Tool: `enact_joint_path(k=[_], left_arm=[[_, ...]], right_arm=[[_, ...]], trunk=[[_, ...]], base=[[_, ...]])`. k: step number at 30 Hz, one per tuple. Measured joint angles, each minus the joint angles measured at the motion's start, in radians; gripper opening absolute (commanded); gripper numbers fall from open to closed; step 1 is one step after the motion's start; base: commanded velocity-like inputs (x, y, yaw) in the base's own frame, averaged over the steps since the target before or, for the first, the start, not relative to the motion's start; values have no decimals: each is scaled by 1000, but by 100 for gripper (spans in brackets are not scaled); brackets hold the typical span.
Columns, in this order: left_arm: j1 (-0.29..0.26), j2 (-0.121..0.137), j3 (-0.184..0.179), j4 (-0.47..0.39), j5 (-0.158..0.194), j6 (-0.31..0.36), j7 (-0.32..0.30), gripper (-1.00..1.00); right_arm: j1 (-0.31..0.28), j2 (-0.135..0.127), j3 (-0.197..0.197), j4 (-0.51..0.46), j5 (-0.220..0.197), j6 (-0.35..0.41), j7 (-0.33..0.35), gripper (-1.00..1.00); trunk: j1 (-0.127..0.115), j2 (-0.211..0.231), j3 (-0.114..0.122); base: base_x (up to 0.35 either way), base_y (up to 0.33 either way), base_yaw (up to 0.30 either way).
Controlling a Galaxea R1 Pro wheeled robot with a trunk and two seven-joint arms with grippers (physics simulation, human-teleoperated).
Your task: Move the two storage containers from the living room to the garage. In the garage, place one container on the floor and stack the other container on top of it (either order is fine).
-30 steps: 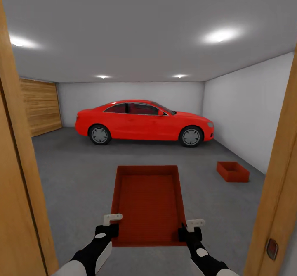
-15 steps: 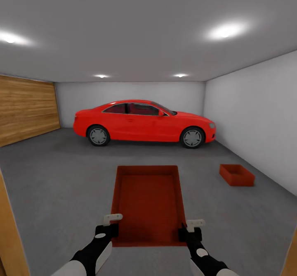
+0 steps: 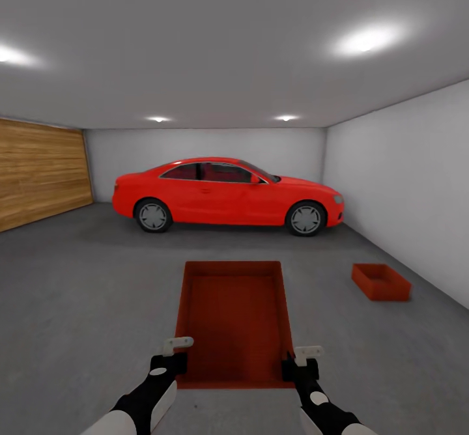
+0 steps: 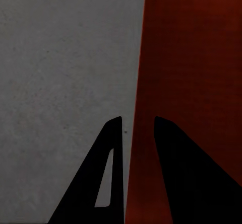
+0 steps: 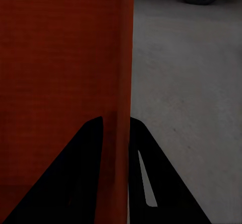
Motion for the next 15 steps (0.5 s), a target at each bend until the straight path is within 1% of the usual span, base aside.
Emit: enact_joint_path(k=[15], left_arm=[[0,0,1,0,-2,0,-1,-100]], right_arm=[[0,1,0,1,-1,-2,-1,-100]], trunk=[[0,0,0]], base=[[322,0,0]])
